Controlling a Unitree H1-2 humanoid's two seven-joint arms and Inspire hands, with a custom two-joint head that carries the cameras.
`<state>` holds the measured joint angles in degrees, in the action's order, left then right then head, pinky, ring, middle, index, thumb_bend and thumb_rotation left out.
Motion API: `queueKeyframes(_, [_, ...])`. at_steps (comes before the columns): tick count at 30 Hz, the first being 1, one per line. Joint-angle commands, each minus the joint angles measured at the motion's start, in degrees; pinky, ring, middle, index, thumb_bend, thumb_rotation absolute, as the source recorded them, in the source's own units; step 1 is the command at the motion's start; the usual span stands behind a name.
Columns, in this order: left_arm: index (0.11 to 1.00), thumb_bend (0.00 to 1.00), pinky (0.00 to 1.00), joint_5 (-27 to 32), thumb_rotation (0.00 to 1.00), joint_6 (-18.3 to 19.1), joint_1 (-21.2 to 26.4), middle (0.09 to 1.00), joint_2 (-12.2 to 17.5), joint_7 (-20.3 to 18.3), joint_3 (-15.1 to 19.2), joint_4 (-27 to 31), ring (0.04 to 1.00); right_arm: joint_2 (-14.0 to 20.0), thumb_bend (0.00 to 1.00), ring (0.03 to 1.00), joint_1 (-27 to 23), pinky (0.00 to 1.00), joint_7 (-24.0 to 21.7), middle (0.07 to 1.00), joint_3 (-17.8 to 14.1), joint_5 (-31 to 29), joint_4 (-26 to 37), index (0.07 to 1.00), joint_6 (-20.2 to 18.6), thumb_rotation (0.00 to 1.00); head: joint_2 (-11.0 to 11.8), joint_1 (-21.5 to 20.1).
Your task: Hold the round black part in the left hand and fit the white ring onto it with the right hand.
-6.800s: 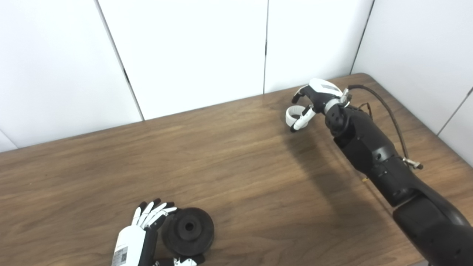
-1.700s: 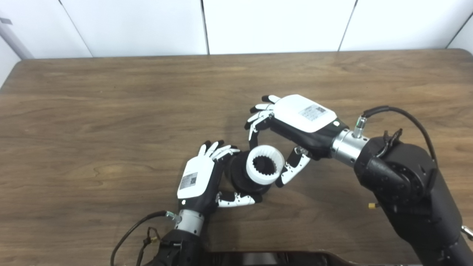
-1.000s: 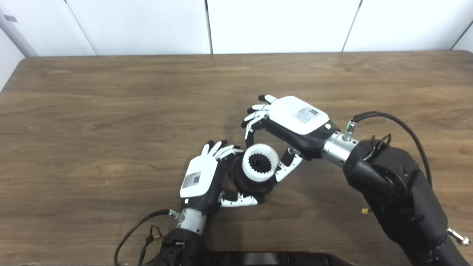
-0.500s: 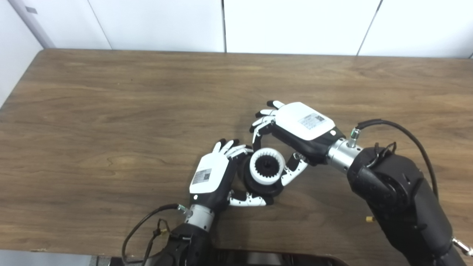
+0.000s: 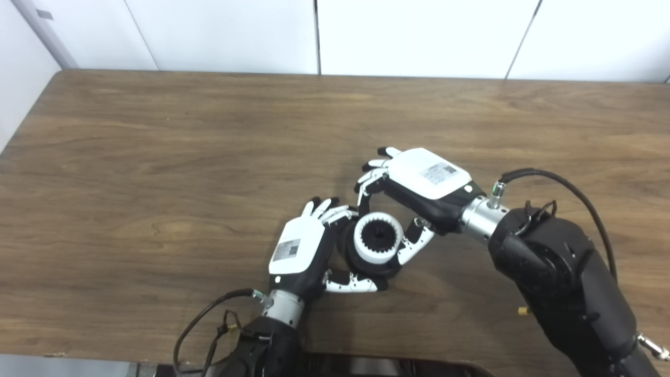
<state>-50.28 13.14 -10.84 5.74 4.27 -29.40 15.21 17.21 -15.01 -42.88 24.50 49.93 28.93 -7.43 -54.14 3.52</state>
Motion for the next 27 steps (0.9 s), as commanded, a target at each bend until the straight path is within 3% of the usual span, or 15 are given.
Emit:
queueKeyframes(1, [0.486, 0.52, 1.0, -1.3, 0.06, 1.2, -0.6, 0.827, -2.9, -1.9, -1.5, 0.2, 0.944, 0.8, 0.52, 0.894, -1.3, 1.0, 1.0, 0.781, -0.7, -0.3, -1.1, 0.482, 1.2, 0.13, -0.2, -0.1])
queueKeyframes(9, [0.485, 0.52, 1.0, -0.7, 0.06, 1.2, -0.8, 0.824, -2.5, -1.9, -1.4, 0.7, 0.944, 1.8, 0.52, 0.892, -0.5, 1.0, 4.1, 0.774, -2.2, -1.1, -5.6, 0.482, 2.2, 0.14, -0.4, -0.4])
queueKeyframes(15, [0.485, 0.52, 1.0, -0.9, 0.06, 1.7, -0.8, 0.822, -2.4, -2.1, -1.5, 0.9, 0.943, 2.7, 0.52, 0.895, -0.4, 1.0, 3.3, 0.78, -2.1, -0.9, -6.4, 0.491, 1.3, 0.15, -0.5, -0.8])
queueKeyframes(16, [0.485, 0.52, 1.0, -0.9, 0.06, 1.7, -0.8, 0.821, -2.4, -2.0, -1.6, 0.9, 0.942, 2.9, 0.72, 0.898, -0.6, 1.0, 2.6, 0.785, -1.9, -0.6, -6.3, 0.562, 1.0, 0.22, -0.5, -0.8])
queueKeyframes(17, [0.485, 0.52, 1.0, -0.9, 0.06, 1.7, -0.8, 0.82, -2.4, -2.0, -1.6, 0.9, 0.941, 3.1, 0.84, 0.905, -0.7, 1.0, 1.9, 0.799, -1.7, -0.3, -6.1, 0.622, 0.7, 0.28, -0.5, -0.8])
queueKeyframes(19, [0.485, 0.52, 1.0, -0.8, 0.06, 1.5, -0.8, 0.819, -2.3, -1.8, -1.7, 0.8, 0.939, 3.5, 0.97, 0.926, -1.1, 1.0, 0.3, 0.838, -1.3, 0.5, -5.6, 0.71, -0.1, 0.39, -0.5, -0.8])
queueKeyframes(22, [0.485, 0.52, 1.0, -0.7, 0.06, 1.4, -0.8, 0.823, -2.2, -1.8, -1.7, 0.8, 0.941, 3.8, 1.0, 0.952, -1.5, 1.0, -1.8, 0.877, -0.9, 1.3, -4.5, 0.765, -1.5, 0.45, -0.5, -0.8])
queueKeyframes(27, [0.485, 0.52, 1.0, -0.8, 0.06, 1.2, -0.8, 0.82, -2.0, -1.6, -1.7, 0.4, 0.94, 3.8, 1.0, 0.98, -2.5, 1.0, -4.7, 0.912, -0.4, 2.8, -0.9, 0.799, -3.0, 0.48, -0.6, -0.8])
